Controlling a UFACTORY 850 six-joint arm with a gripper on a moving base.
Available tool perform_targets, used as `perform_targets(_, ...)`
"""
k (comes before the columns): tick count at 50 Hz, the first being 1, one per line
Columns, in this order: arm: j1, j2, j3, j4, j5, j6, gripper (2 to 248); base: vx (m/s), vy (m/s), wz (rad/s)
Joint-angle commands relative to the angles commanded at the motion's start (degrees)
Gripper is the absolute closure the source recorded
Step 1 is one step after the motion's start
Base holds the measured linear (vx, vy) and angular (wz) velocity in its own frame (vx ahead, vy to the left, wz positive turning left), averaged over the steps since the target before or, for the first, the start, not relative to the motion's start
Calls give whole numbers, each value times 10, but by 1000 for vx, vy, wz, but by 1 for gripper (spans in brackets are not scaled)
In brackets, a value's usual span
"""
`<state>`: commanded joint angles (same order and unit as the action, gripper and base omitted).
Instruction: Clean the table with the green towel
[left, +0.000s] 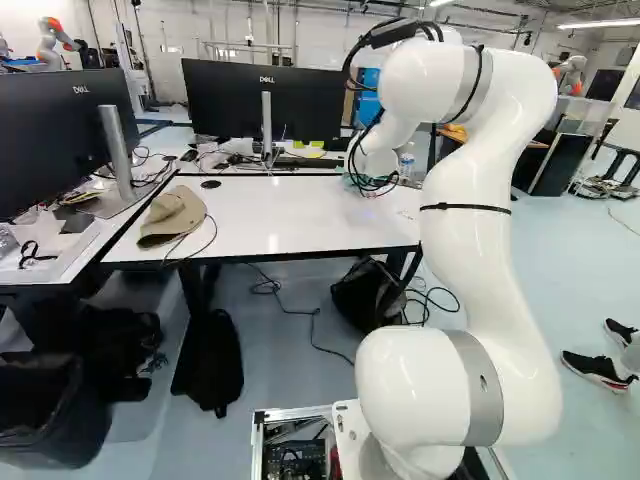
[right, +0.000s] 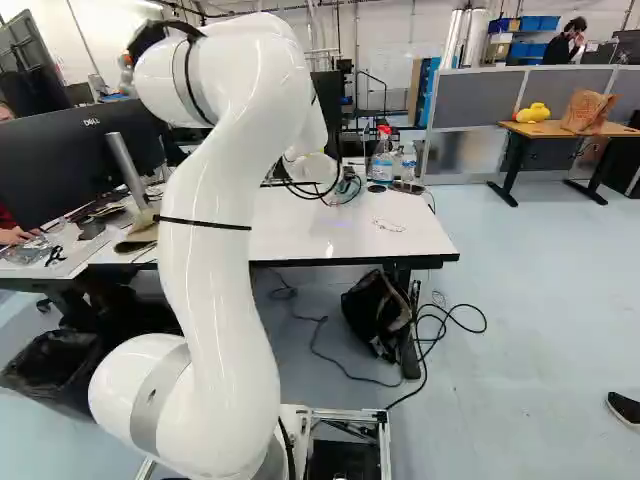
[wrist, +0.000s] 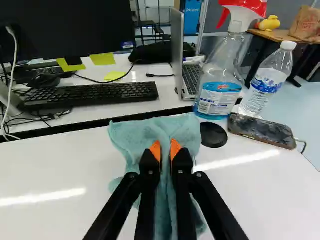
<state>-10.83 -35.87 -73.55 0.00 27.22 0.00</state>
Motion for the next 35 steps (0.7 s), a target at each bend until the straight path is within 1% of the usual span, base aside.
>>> perform_targets(18,-24,-10,-14,0,0,0,208,0,0,0)
perform_targets(25,-25,-15,-21,0,-5,0,208,0,0,0)
perform_targets(35,-25,-16,-22,0,-23,0,208,0,0,0)
